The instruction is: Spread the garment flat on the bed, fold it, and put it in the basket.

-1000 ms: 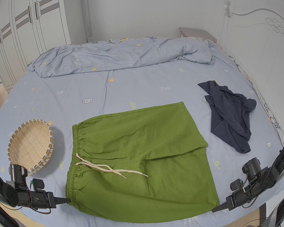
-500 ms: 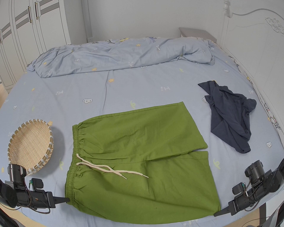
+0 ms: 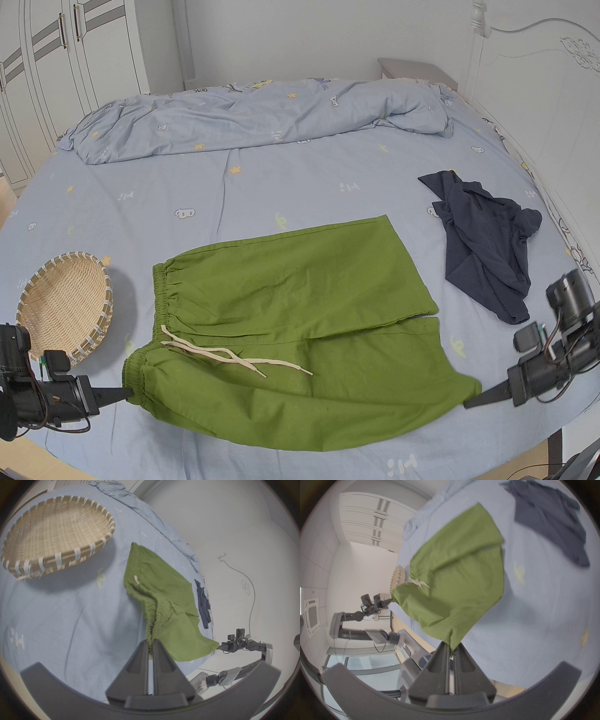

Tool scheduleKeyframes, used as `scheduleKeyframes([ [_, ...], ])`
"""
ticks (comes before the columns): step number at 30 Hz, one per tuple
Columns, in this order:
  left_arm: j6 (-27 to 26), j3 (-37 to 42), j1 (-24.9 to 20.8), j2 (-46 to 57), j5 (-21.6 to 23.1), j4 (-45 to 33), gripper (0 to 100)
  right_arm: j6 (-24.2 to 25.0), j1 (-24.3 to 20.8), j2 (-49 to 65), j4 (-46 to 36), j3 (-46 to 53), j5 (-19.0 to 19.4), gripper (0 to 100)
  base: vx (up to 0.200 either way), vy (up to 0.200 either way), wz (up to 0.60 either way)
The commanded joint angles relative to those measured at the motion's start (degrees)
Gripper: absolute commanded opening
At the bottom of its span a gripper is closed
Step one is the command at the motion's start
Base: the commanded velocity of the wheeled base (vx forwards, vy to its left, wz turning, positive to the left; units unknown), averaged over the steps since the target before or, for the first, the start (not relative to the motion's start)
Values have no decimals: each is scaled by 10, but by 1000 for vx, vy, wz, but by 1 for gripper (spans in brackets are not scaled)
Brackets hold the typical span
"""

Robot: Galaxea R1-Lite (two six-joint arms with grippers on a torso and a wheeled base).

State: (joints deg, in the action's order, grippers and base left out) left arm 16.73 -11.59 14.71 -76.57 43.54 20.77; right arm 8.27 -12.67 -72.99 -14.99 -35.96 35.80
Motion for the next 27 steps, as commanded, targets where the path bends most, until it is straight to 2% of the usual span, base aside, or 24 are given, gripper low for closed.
scheduleKeyframes([
  [1, 49, -164, -23, 114, -52, -133, 0, 58, -17, 98, -72, -174, -30, 0, 0, 0, 0],
  [3, 50, -171, -26, 113, -61, -136, 0, 61, -18, 97, -72, -179, -40, 0, 0, 0, 0],
  [4, 52, -192, -41, 108, -91, -143, 0, 68, -22, 88, -67, -194, -70, 0, 0, 0, 0],
  [5, 65, -224, -64, 92, -134, -154, 0, 80, -44, 68, -50, -213, -117, 0, 0, 0, 0],
  [6, 66, -226, -65, 91, -137, -155, 0, 81, -45, 66, -47, -214, -121, 0, 0, 0, 0],
  [7, 77, -255, -74, 77, -153, -169, 0, 103, -68, 50, -16, -230, -163, 0, 0, 0, 0],
  [9, 79, -278, -75, 62, -153, -184, 0, 126, -87, 30, 19, -245, -198, 0, 0, 0, 0],
  [13, 79, -296, -72, 21, -153, -194, 0, 131, -104, -28, 41, -302, -252, 0, 0, 0, 0],
  [17, 75, -296, -68, -13, -154, -194, 0, 131, -100, -69, 40, -360, -280, 0, 0, 0, 0],
  [27, 52, -318, -57, -72, -154, -189, 0, 128, -79, -154, 26, -492, -280, 0, 0, 0, 0],
])
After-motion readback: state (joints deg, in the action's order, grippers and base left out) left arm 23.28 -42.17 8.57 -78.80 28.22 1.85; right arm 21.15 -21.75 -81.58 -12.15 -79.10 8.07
